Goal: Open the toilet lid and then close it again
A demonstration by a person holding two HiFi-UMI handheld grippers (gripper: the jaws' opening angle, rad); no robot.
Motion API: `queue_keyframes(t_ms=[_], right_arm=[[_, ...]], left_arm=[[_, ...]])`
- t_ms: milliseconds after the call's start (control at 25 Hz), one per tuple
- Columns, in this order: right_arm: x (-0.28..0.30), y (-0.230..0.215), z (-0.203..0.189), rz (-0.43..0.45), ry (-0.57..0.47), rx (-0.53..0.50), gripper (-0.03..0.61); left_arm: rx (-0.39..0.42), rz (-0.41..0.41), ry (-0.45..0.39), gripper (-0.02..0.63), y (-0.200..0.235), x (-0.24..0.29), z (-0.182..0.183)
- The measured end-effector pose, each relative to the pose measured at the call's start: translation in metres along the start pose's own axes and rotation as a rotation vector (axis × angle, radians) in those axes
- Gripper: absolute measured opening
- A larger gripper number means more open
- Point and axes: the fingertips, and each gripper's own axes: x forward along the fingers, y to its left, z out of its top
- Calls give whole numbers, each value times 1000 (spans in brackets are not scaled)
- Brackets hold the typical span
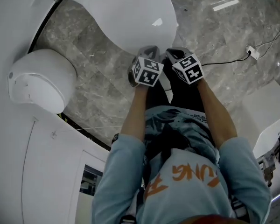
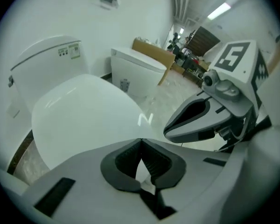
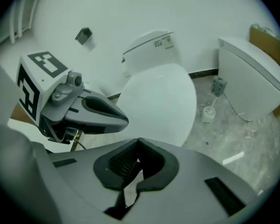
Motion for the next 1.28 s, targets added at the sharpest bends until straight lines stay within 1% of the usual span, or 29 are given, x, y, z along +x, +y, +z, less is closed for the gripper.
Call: queue_keyframes(t_ms=[120,240,360,480,560,640,760,880,1000,1080,1160,1280], right_arm=[[-47,-8,20,-57,-115,86,12],[-86,-15,55,-100,-238,108,12],[-110,0,97,-72,-316,76,12],[-131,23,148,-55,-383,26,12],[-151,38,188,-42,-456,13,12],[-177,55,230,-22,-541,0,12],[-220,77,294,-34,-678,-27,12],[-265,103,357,-70,-821,-72,12],[-305,137,403,-104,-905,-178,12],[-328,152,429,-135,-943,-242,12],[-344,165,447,-160,-978,-277,12],[-356,184,464,-183,-1015,-318,12]], left_arm=[[-9,24,-109,26,-15,-34,38],[-19,83,-239,26,-12,-74,86],[-52,178,-362,26,4,-126,132],[-103,295,-477,26,27,-190,165],[-136,348,-563,26,38,-235,185],[-145,396,-636,26,46,-276,203],[-114,454,-738,26,53,-335,232],[-102,560,-857,26,65,-401,258],[-90,646,-974,27,71,-466,277],[-62,678,-1041,28,70,-504,294],[-35,695,-1093,27,70,-533,307],[0,712,-1132,28,73,-560,316]])
